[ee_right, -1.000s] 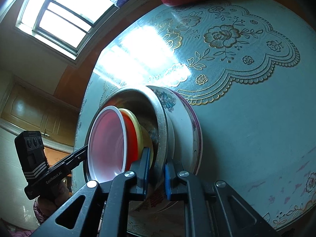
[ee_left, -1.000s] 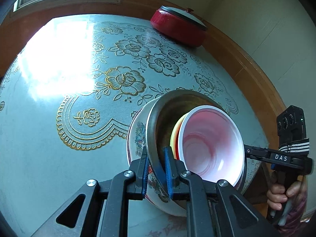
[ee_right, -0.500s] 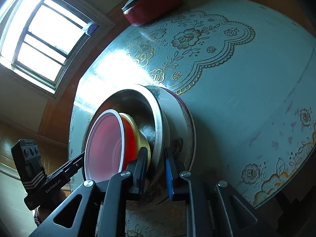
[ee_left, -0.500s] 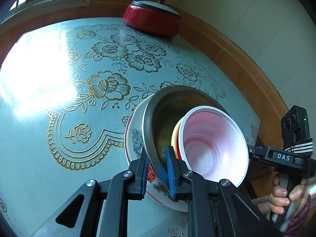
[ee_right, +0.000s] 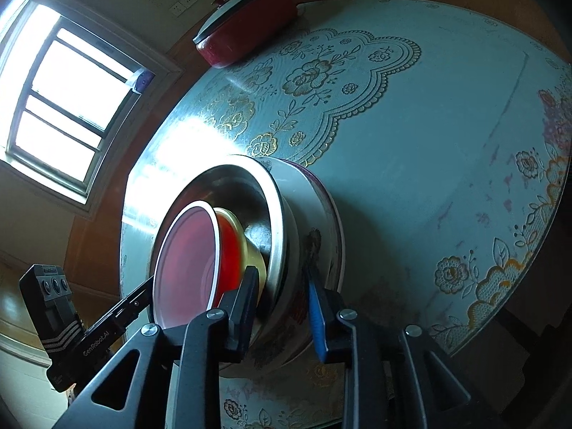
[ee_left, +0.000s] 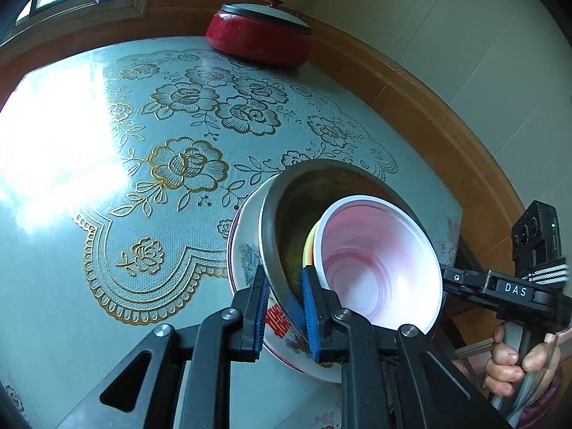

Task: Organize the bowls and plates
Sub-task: 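Lower the nested bowls onto the plate stack with both tools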

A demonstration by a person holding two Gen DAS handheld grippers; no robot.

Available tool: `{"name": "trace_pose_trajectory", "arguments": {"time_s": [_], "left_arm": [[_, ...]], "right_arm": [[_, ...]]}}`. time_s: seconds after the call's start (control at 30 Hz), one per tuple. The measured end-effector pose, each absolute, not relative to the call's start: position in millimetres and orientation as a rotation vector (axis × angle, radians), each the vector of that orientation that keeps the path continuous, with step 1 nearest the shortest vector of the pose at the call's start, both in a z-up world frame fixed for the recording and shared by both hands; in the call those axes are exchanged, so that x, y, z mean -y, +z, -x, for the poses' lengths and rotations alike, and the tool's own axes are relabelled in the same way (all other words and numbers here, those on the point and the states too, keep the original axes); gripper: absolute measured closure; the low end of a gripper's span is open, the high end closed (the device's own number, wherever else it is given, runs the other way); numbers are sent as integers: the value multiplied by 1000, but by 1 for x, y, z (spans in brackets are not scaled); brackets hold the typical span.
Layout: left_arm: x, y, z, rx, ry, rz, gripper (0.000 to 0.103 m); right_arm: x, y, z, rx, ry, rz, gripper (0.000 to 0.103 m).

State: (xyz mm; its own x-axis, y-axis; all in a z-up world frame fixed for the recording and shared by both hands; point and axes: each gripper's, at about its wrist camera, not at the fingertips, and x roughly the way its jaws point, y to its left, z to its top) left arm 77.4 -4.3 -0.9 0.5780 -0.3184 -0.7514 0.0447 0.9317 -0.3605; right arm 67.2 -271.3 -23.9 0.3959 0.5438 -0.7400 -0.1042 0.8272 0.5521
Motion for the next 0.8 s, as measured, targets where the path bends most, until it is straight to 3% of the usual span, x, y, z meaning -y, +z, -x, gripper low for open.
{"name": "trace_pose_trajectory", "arguments": {"time_s": [0.3, 0.8], "left_arm": [[2, 2, -74, -920, -229, 330, 84], [-16, 8, -52, -861, -252, 363, 83]], "right_arm": [[259, -21, -55, -1079, 463, -423, 84], [261, -17, -32, -1022, 520, -413, 78]]}}
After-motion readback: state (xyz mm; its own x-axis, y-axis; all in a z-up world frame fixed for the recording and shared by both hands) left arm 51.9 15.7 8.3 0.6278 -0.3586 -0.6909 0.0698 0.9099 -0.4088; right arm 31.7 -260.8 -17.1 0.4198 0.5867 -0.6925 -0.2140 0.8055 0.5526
